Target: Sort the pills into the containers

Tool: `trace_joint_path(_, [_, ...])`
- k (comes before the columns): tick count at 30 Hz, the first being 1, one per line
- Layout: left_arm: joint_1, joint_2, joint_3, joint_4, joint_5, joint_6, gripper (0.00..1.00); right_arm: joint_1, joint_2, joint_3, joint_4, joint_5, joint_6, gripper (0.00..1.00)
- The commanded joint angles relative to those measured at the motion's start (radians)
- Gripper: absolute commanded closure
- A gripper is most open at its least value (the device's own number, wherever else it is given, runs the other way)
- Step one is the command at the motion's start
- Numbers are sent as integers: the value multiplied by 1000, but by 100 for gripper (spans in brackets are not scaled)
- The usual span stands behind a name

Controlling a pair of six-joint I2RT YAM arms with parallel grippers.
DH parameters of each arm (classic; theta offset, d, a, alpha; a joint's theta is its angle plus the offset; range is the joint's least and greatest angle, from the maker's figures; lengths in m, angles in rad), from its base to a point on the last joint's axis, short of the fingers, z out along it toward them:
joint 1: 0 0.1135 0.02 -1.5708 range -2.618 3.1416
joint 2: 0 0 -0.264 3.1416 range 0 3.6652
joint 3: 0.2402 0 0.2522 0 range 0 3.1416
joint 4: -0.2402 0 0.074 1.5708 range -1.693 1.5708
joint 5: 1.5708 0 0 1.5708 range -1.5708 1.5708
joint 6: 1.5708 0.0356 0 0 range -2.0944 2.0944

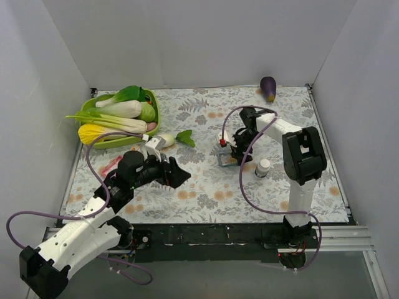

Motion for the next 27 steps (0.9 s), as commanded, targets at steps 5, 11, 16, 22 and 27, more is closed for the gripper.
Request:
trace_joint_path(5, [3,58,-90,107,90,-56,5,74,-227,-292,151,-113,231,47])
trace_joint_path(11, [3,75,-94,106,83,-75,5,149,-330,-418,350,-24,434,56])
trace_joint_path(16, [3,52,-99,95,64,-87,5,250,-372,-446,335,31,459,56])
trace_joint_path(22, [4,25,-94,78,48,-96,5,227,-327,-345,314,59,578,59])
trace_joint_path(27, [4,11,-85,46,19,-102,4,232,-391,-396,495,148,675,55])
